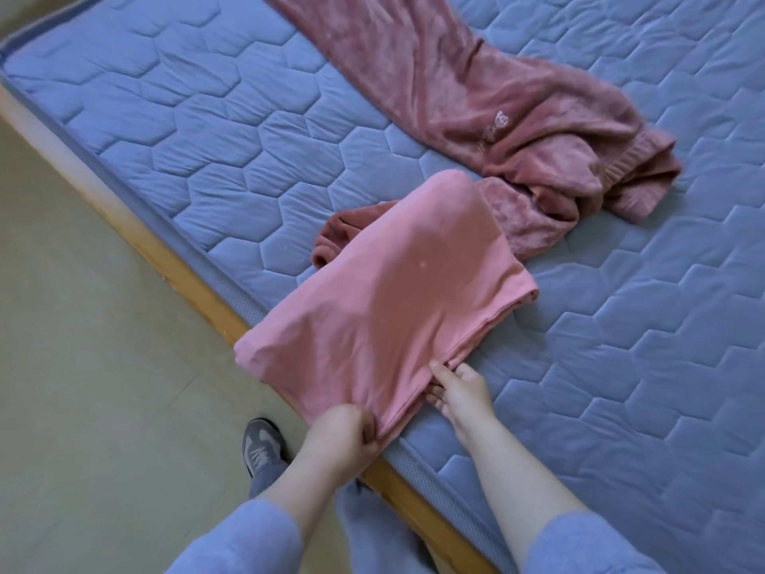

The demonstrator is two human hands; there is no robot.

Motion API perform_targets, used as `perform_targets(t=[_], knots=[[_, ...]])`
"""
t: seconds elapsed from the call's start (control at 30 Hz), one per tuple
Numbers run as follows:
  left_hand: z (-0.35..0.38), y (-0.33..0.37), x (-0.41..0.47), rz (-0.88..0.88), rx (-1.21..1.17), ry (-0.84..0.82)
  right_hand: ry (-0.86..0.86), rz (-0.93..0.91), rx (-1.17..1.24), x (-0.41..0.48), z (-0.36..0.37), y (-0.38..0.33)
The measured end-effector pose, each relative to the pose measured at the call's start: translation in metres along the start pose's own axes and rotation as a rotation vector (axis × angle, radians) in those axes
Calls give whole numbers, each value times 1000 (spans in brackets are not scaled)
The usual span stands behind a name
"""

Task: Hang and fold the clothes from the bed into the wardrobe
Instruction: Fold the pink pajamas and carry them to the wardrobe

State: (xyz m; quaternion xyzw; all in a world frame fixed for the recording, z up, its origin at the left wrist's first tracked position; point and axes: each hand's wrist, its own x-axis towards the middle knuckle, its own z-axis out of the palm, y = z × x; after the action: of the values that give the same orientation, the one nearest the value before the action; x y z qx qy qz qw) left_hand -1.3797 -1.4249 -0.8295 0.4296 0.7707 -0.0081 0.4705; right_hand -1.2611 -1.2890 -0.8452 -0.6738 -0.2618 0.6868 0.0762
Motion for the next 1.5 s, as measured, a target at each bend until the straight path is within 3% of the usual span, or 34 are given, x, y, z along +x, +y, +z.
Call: perform_targets(t=[0.13, 0.27, 0.43, 0.67, 0.9, 1.17, 1.5], knots=[[-8, -7, -3, 102, -11, -115, 107, -42, -97, -3, -2, 7], [-22, -14, -12, 78, -112, -131, 171, -12, -187, -11, -2, 4], [-57, -13, -16, 137, -167, 326, 206, 34, -186, -24, -3, 1], [-129, 13, 13, 173, -52, 490, 160, 27, -124, -48, -10, -13], [-173, 28, 39, 200, -76, 480, 267, -22, -33, -51, -7, -26], [-192, 4, 71, 141, -14, 214, 481, -39, -57, -48, 7, -18], [-191, -7, 106, 119, 93, 125, 485, -21, 0, -26, 35, -8]])
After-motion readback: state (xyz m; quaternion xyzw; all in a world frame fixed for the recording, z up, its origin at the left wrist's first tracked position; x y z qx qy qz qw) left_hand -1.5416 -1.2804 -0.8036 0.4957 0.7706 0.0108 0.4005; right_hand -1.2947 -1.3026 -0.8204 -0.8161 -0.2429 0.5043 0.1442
